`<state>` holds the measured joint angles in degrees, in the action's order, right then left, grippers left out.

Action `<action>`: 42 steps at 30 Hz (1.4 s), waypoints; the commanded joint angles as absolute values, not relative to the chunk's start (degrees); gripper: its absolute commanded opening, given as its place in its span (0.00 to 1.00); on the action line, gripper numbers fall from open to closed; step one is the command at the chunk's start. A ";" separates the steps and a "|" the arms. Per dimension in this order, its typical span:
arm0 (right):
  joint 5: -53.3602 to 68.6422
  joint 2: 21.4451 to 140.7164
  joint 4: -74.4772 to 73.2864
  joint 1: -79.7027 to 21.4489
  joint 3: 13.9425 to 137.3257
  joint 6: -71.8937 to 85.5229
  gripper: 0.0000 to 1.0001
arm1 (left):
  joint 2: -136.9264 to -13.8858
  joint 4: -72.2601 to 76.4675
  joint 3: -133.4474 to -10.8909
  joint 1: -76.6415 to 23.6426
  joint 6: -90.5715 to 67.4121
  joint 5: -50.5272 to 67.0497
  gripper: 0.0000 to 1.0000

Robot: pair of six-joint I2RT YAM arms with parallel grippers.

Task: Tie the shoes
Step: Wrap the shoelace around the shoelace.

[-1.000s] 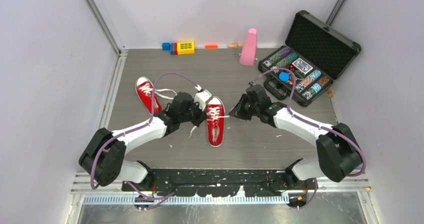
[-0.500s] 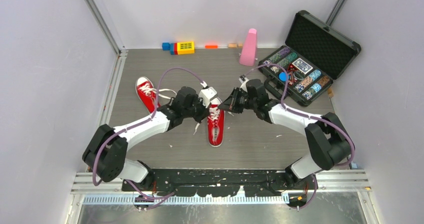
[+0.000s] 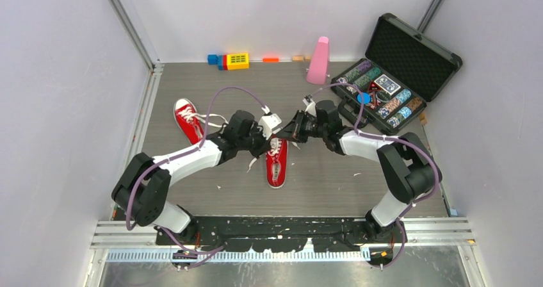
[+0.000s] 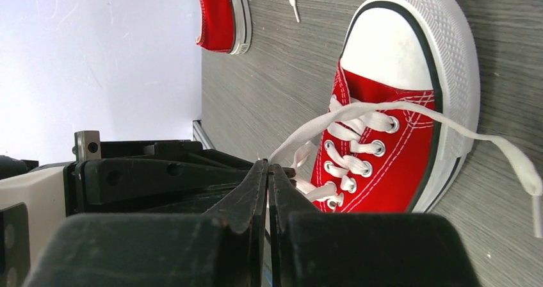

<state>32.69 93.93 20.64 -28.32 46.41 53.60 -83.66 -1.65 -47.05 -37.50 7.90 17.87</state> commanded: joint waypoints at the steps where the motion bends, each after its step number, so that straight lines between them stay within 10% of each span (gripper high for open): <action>1: 35.86 94.28 26.35 -27.61 46.63 55.22 0.09 | -85.27 -1.26 -50.73 -37.64 8.16 17.98 0.00; 42: 43.00 98.67 41.27 -24.79 39.21 59.80 0.16 | -90.11 -0.35 -53.40 -37.57 4.79 17.72 0.00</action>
